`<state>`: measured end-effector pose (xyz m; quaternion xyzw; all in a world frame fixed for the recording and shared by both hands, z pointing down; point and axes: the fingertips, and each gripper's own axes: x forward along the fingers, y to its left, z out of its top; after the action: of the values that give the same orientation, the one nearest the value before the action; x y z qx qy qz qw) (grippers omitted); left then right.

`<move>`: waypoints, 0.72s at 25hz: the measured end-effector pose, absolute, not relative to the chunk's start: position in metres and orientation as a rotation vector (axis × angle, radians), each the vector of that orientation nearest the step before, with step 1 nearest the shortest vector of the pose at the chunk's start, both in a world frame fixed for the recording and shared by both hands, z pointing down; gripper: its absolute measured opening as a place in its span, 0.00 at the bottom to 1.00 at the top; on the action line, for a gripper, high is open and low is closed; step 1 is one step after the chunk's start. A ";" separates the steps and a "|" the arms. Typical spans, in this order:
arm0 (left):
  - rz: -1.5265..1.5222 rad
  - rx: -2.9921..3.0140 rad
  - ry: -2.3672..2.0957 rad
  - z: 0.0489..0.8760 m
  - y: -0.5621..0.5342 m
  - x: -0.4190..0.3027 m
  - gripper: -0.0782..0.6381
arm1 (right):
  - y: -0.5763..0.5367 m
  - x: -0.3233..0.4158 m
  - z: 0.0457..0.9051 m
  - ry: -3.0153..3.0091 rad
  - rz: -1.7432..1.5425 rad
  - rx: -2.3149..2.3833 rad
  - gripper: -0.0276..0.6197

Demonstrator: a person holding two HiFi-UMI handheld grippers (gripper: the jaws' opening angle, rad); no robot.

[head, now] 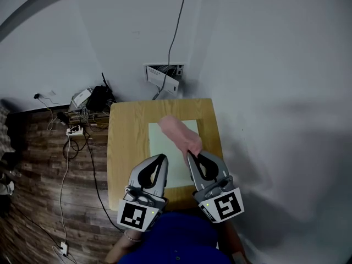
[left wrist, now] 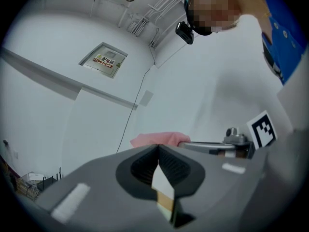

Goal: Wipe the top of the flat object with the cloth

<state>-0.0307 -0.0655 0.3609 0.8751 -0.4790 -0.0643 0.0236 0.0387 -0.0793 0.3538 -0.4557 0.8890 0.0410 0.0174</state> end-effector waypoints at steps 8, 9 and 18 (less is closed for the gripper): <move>-0.175 2.690 -1.481 0.361 -0.070 -0.033 0.11 | -0.083 0.046 0.349 2.725 0.079 -1.451 0.06; -0.170 2.689 -1.482 0.362 -0.070 -0.033 0.11 | -0.083 0.048 0.348 2.720 0.076 -1.454 0.06; -0.126 2.684 -1.481 0.365 -0.072 -0.031 0.11 | -0.086 0.053 0.348 2.710 0.074 -1.480 0.06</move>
<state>-0.0309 -0.0720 0.3647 0.8743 -0.4823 -0.0411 0.0370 0.0531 -0.0858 0.3479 -0.4790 0.8771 0.0239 0.0266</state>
